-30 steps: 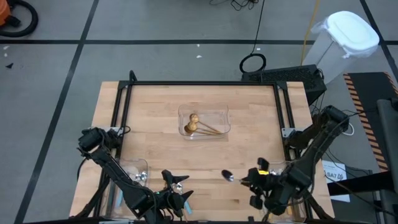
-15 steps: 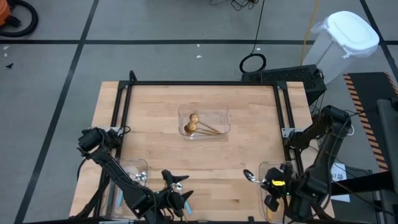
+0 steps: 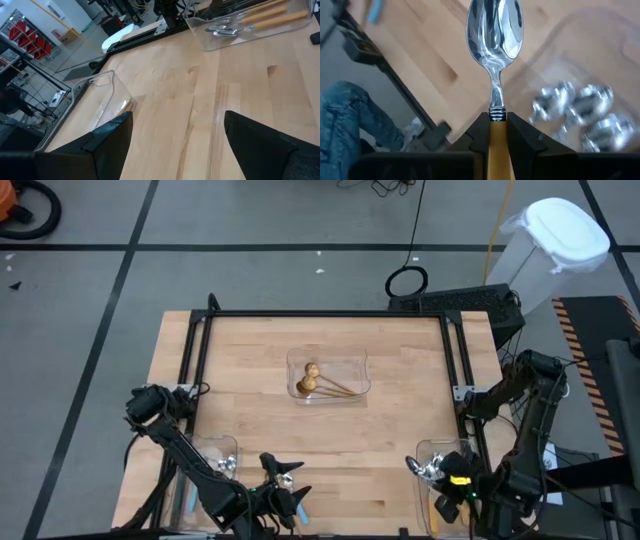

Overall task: Sort silverware by color (type)
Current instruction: Put the yellow spoon into the bottom right transparent bin

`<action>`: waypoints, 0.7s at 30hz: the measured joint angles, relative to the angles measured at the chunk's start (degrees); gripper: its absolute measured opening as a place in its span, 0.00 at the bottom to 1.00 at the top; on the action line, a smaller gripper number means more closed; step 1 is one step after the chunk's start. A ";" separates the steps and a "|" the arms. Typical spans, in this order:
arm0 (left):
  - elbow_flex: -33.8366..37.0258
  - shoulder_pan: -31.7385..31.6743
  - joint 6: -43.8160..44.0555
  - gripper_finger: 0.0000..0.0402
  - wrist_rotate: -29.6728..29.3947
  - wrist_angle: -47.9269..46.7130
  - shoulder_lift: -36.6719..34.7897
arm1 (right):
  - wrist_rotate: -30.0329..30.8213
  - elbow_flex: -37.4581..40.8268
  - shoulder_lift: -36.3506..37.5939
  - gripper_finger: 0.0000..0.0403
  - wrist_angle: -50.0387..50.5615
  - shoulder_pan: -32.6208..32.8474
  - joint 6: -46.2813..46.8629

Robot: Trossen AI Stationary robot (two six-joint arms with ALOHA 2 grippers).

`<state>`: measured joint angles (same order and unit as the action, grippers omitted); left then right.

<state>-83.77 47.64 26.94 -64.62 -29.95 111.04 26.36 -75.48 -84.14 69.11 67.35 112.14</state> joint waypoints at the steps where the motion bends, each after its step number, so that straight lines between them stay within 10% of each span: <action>1: 0.00 0.00 0.00 0.78 0.00 0.00 0.00 | -1.26 0.00 -0.10 0.10 0.31 0.36 0.85; 21: 0.02 -0.04 0.02 0.78 0.02 0.09 0.00 | -17.89 0.00 -7.97 0.09 10.24 1.16 11.67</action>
<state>-83.74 47.59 26.96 -64.60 -29.87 111.04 8.47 -75.48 -92.11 79.34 68.52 123.81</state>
